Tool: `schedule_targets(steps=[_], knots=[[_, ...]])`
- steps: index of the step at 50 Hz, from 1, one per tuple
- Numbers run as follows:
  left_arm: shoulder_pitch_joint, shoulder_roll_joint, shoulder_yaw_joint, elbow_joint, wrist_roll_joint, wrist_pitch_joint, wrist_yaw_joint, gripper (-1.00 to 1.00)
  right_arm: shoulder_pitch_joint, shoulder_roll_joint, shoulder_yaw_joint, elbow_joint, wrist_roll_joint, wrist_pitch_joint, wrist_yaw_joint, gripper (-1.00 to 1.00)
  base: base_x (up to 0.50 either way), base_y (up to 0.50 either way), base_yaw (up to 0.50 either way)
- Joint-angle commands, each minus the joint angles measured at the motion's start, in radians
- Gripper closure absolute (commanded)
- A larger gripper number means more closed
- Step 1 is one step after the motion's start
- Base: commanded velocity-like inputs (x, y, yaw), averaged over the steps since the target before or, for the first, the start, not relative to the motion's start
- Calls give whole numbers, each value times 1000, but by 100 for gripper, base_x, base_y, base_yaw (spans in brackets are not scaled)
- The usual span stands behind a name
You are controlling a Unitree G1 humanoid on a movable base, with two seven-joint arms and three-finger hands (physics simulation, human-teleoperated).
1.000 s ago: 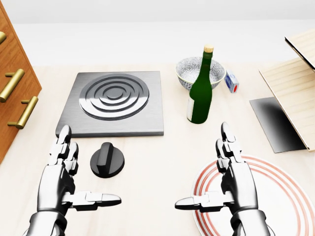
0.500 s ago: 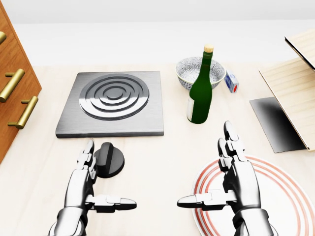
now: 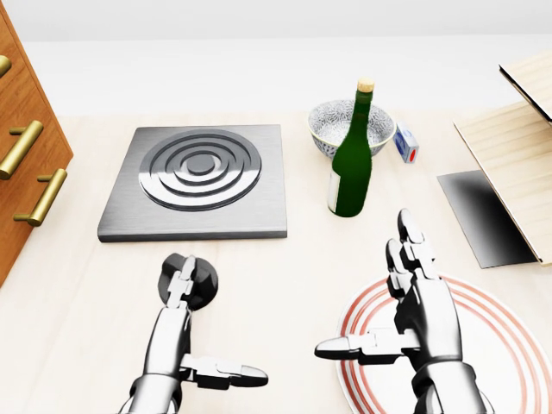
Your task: Turn on the stove.
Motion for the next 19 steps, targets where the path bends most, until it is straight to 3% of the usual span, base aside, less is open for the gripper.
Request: schedule_targets(steps=[1, 10, 13, 15, 17, 19], knots=[[77, -71, -109, -8, -46, 0, -94, -100, -9, -6, -15, -15, 17, 22, -1, -100, 0, 0, 0], [20, -122, -151, 60, -34, 0, -80, -100, -21, -13, -33, -22, 35, 42, -1, -100, 0, 0, 0], [-58, -141, -136, 73, -42, 27, -77, -100, -18, -11, -31, -24, 35, 39, -3, -100, 0, 0, 0], [-145, -155, -111, 100, -59, 62, -72, -100, -15, -12, -32, -34, 38, 44, -1, -100, 0, 0, 0], [-194, -160, -95, 131, -71, 73, -71, -100, -16, -13, -34, -35, 40, 46, -1, -100, 0, 0, 0], [-347, -161, -37, 285, -113, 59, -60, -100, -19, -14, -38, -34, 44, 49, 1, -100, 0, 0, 0]])
